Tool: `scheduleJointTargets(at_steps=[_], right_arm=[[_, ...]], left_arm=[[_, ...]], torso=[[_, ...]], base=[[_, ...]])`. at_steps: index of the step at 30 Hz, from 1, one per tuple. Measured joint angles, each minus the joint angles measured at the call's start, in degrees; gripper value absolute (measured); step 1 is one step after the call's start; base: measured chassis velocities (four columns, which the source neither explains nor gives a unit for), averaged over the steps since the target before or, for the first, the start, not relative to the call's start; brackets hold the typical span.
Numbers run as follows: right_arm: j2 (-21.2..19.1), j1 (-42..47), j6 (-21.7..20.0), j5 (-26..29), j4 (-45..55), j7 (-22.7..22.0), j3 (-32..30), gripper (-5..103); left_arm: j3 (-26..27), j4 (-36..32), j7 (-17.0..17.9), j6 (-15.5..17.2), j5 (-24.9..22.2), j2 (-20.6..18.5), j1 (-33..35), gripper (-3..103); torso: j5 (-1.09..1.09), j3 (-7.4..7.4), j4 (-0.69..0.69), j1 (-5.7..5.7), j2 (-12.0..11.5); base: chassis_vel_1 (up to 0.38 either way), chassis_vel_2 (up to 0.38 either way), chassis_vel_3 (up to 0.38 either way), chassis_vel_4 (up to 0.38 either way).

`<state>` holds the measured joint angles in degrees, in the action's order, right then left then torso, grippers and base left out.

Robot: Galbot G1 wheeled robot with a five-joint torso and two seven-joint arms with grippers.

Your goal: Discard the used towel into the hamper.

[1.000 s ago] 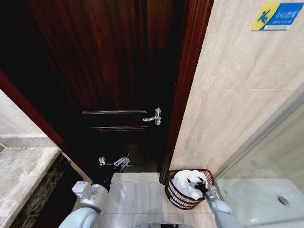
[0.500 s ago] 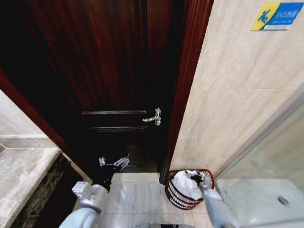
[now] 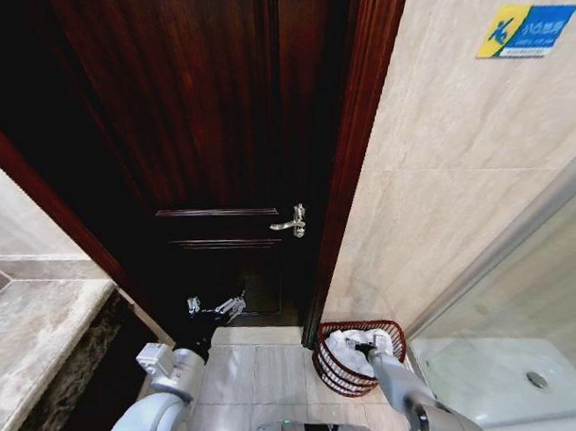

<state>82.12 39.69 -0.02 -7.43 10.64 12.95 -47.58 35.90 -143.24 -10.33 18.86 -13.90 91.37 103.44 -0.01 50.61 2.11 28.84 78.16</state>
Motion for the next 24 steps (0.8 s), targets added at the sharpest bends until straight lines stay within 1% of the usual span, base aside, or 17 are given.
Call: scheduleJointTargets(at_steps=[5, 7, 9, 10, 11, 13, 14, 17, 18, 19, 21, 22, 24], right_arm=[[-0.2, -0.2, -1.2, 0.9, 0.0, 0.8, -0.2, 100], [-0.1, 0.1, -1.3, 2.9, 1.5, 1.6, 0.3, 100], [0.0, 0.6, -0.6, 3.4, 2.9, 2.0, 0.7, 100], [0.1, 1.2, 0.9, 3.4, 4.3, 2.4, 1.0, 100], [0.2, 2.2, 3.3, 2.9, 6.3, 2.6, 1.2, 100], [0.6, 5.6, 5.7, 2.1, 12.7, 3.2, 1.6, 100], [0.6, 5.6, 5.7, 2.1, 12.7, 3.2, 1.6, 100], [1.0, 13.7, 5.0, 2.4, 26.6, 4.1, 2.8, 100], [0.9, 16.8, 4.6, 3.3, 32.0, 4.2, 3.5, 100], [0.9, 16.8, 4.6, 3.3, 32.0, 4.2, 3.5, 100], [0.9, 21.8, 4.7, 5.2, 39.4, 3.9, 4.5, 100], [0.9, 21.8, 4.7, 5.2, 39.4, 3.9, 4.5, 100], [0.7, 24.5, 4.8, 6.2, 42.7, 3.7, 4.8, 100]], left_arm=[[0.0, 0.0, 0.0, 0.0, 0.0, 0.0, 0.0, 99], [0.0, 0.0, 0.0, 0.0, 0.0, 0.0, 0.0, 99], [0.0, 0.0, 0.0, 0.0, 0.0, 0.0, 0.0, 99], [0.0, 0.0, 0.0, 0.0, 0.0, 0.0, 0.0, 99], [0.0, 0.0, 0.0, 0.0, 0.0, 0.0, 0.0, 99], [0.0, 0.0, 0.0, 0.0, 0.0, 0.0, 0.0, 99], [0.0, 0.0, 0.0, 0.0, 0.0, 0.0, 0.0, 99], [0.0, 0.0, 0.0, 0.0, 0.0, 0.0, 0.0, 99], [0.0, 0.0, 0.0, 0.0, 0.0, 0.0, 0.0, 99], [0.0, 0.0, 0.0, 0.0, 0.0, 0.0, 0.0, 99], [0.0, 0.0, 0.0, 0.0, 0.0, 0.0, 0.0, 99], [0.0, 0.0, 0.0, 0.0, 0.0, 0.0, 0.0, 99], [0.0, 0.0, 0.0, 0.0, 0.0, 0.0, 0.0, 99]], torso=[[0.00, 0.00, -0.01, 0.00, 0.0], [0.02, 0.01, -0.01, 0.00, 0.0], [0.02, 0.01, -0.01, 0.00, 0.0], [0.02, 0.01, -0.01, 0.00, 0.0], [0.04, 0.01, -0.01, 0.00, 0.0], [0.02, 0.00, 0.00, 0.00, 0.0], [0.02, 0.00, 0.00, 0.00, 0.0], [0.03, 0.01, -0.02, 0.00, 0.0], [-0.01, 0.00, -0.03, 0.00, 0.0], [-0.01, 0.00, -0.03, 0.00, 0.0], [0.01, 0.00, -0.02, -0.01, 0.0], [0.01, 0.00, -0.02, -0.01, 0.0], [0.02, 0.00, -0.02, -0.01, 0.0]], base=[[0.000, 0.000, 0.000, 0.000], [0.000, 0.000, 0.000, 0.000], [0.000, 0.000, 0.000, 0.000], [0.000, 0.000, 0.000, 0.000], [0.000, 0.000, 0.000, 0.000], [0.000, 0.000, 0.000, 0.000], [0.000, 0.000, 0.000, 0.000], [0.000, 0.000, 0.000, 0.000], [0.000, 0.000, 0.000, 0.000], [0.000, 0.000, 0.000, 0.000], [0.000, 0.000, 0.000, 0.000], [0.000, 0.000, 0.000, 0.000], [0.000, 0.000, 0.000, 0.000]])
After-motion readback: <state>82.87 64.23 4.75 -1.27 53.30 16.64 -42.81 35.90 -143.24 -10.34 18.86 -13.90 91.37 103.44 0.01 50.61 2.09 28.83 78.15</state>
